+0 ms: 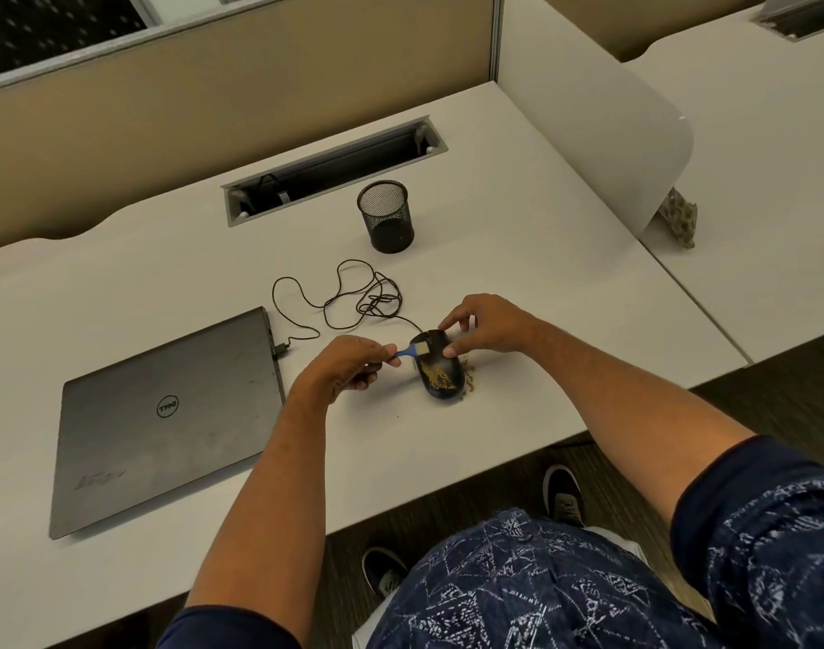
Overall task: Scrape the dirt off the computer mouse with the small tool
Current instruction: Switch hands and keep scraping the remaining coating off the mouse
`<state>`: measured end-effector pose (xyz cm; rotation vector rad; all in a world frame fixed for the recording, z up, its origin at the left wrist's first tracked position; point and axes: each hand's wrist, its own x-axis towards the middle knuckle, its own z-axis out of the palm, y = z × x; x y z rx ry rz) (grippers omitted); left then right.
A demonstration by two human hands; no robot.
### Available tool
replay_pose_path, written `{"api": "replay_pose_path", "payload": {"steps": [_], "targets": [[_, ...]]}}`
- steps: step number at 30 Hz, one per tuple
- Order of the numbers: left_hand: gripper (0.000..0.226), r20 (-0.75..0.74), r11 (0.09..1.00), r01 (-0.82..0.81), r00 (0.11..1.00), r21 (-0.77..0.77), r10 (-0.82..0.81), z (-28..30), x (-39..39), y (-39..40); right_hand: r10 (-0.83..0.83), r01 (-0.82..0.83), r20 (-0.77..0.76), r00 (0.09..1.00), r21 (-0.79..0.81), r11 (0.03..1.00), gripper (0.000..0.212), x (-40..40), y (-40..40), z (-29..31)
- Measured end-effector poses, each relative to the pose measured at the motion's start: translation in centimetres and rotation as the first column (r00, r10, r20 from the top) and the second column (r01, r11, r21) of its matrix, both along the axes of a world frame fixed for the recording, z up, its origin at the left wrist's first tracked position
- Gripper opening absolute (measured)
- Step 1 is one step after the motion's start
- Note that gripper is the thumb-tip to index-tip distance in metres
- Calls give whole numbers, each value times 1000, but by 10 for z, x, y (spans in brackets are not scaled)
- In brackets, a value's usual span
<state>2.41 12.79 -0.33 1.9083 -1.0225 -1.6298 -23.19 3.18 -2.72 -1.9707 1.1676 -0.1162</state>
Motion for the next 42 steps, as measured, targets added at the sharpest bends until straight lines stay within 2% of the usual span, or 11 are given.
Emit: {"api": "replay_pose_path", "payload": {"steps": [5,14,20,26,31,36,42], "targets": [[25,-23,996,-87,996,-24,87,-9,1,2,-2,2,-2,1000,4,1000,51,0,1,3],[24,43,990,-106,994,97,102,-15,-1,4,-13,13,29,999,11,1000,50,-2,3,4],[25,57,983,34,997,183,-45,-8,1,7,-10,10,14,1000,11,1000,51,0,2,2],[21,160,952,189,960,241,-231,-5,9,6,-11,11,21,1000,11,1000,52,-1,1,2],[20,50,981,125,990,148,-134,-2,18,6,-11,10,19,1000,15,1000,52,-1,0,0],[25,14,1000,6,1000,20,-6,-7,11,6,-11,11,23,1000,19,1000,52,-1,0,0],[24,64,996,-11,998,91,5,-13,-4,7,-19,18,29,999,27,999,52,0,-1,2]]}}
